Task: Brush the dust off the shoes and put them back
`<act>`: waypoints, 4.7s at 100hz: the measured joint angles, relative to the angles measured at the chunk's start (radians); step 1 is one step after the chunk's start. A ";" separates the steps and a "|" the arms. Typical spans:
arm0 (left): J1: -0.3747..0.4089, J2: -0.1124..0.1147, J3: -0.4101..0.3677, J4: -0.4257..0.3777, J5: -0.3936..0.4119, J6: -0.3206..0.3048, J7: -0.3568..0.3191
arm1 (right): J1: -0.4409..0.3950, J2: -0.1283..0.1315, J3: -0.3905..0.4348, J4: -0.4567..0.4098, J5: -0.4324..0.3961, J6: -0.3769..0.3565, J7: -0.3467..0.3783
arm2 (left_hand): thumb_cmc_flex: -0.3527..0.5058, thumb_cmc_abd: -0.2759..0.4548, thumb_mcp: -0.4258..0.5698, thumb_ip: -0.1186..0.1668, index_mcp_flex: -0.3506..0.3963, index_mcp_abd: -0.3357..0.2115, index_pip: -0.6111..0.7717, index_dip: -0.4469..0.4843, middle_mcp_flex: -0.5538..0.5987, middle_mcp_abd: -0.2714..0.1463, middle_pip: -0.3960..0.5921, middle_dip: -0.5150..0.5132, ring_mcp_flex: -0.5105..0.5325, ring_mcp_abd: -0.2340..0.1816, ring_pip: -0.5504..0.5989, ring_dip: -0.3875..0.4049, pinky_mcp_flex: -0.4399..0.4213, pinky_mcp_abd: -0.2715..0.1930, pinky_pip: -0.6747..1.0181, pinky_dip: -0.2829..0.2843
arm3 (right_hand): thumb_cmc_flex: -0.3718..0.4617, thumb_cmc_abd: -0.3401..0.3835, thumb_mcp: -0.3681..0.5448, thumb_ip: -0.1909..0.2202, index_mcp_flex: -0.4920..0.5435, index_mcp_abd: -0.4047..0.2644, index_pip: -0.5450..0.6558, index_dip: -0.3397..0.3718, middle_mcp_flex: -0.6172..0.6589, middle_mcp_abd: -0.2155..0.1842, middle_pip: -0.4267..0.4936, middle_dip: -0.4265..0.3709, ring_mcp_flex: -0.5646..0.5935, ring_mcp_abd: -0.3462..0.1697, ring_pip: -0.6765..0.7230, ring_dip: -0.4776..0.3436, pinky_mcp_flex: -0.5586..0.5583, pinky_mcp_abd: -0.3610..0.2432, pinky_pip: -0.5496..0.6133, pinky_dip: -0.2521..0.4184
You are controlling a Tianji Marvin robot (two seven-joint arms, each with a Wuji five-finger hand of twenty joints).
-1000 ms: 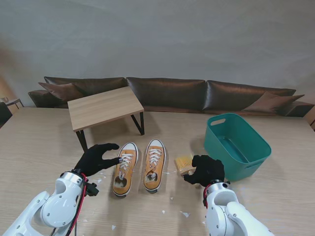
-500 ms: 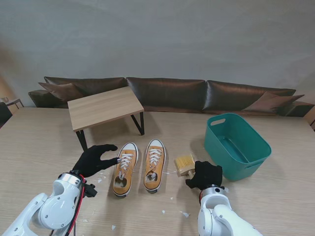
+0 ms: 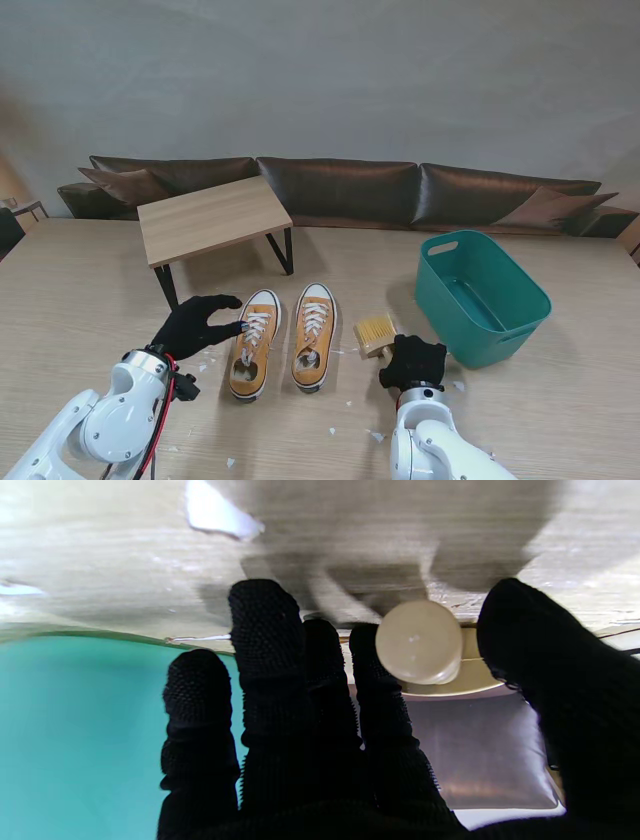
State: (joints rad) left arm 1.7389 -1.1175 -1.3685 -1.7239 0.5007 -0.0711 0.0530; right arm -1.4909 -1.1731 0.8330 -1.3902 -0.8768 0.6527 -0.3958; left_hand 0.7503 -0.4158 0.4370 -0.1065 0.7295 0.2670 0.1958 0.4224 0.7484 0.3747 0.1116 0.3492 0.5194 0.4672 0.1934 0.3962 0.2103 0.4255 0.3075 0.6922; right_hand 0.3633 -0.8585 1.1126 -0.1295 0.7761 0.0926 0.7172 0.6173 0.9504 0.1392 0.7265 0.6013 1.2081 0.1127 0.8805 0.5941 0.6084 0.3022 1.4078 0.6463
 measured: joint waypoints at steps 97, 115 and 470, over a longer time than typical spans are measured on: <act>-0.015 -0.002 0.019 0.007 -0.048 0.028 -0.003 | 0.047 -0.090 -0.012 0.121 0.138 0.030 -0.163 | 0.039 0.075 -0.071 0.011 0.044 0.028 0.009 0.005 0.014 0.033 0.006 0.022 0.003 0.025 0.000 0.011 -0.002 0.012 -0.012 0.013 | 0.186 0.230 0.037 -0.188 -0.007 0.102 0.365 -0.082 0.177 -0.023 0.318 0.344 0.074 -0.065 0.696 0.259 0.032 -0.036 0.246 0.000; -0.012 -0.003 0.018 0.003 -0.053 0.032 -0.001 | 0.050 -0.089 -0.014 0.121 0.136 0.038 -0.151 | 0.040 0.090 -0.083 0.011 0.044 0.028 0.009 0.007 0.015 0.035 0.006 0.022 0.004 0.026 0.003 0.014 -0.008 0.014 -0.012 0.022 | 0.160 0.241 0.062 -0.207 -0.007 0.103 0.383 -0.048 0.190 -0.026 0.325 0.345 0.076 -0.068 0.722 0.292 0.032 -0.028 0.253 0.000; -0.014 -0.004 0.019 -0.001 -0.057 0.077 -0.020 | 0.211 -0.071 -0.085 -0.025 0.281 -0.188 0.112 | 0.087 0.126 -0.192 0.030 0.032 0.038 0.004 0.008 0.012 0.045 0.005 0.022 -0.003 0.027 -0.001 0.035 -0.047 0.021 -0.025 0.037 | 0.063 0.253 0.161 -0.196 0.229 0.116 0.286 0.083 0.393 -0.013 0.305 0.337 0.127 0.008 0.810 0.384 0.031 -0.027 0.373 0.073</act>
State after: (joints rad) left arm 1.7244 -1.1211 -1.3490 -1.7253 0.4437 0.0057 0.0329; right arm -1.2801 -1.2436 0.7478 -1.4151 -0.5956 0.4646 -0.2843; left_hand 0.8370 -0.2899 0.2453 -0.0768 0.7617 0.3046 0.2000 0.4309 0.7601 0.4198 0.1163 0.3712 0.5165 0.4947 0.1928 0.4313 0.1629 0.4461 0.2827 0.7292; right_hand 0.4261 -0.6051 1.2731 -0.3258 1.0054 0.2085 1.0034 0.7002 1.3436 0.1264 1.0310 0.9381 1.3352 0.1206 1.6910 0.9781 0.6399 0.2752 1.7809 0.7197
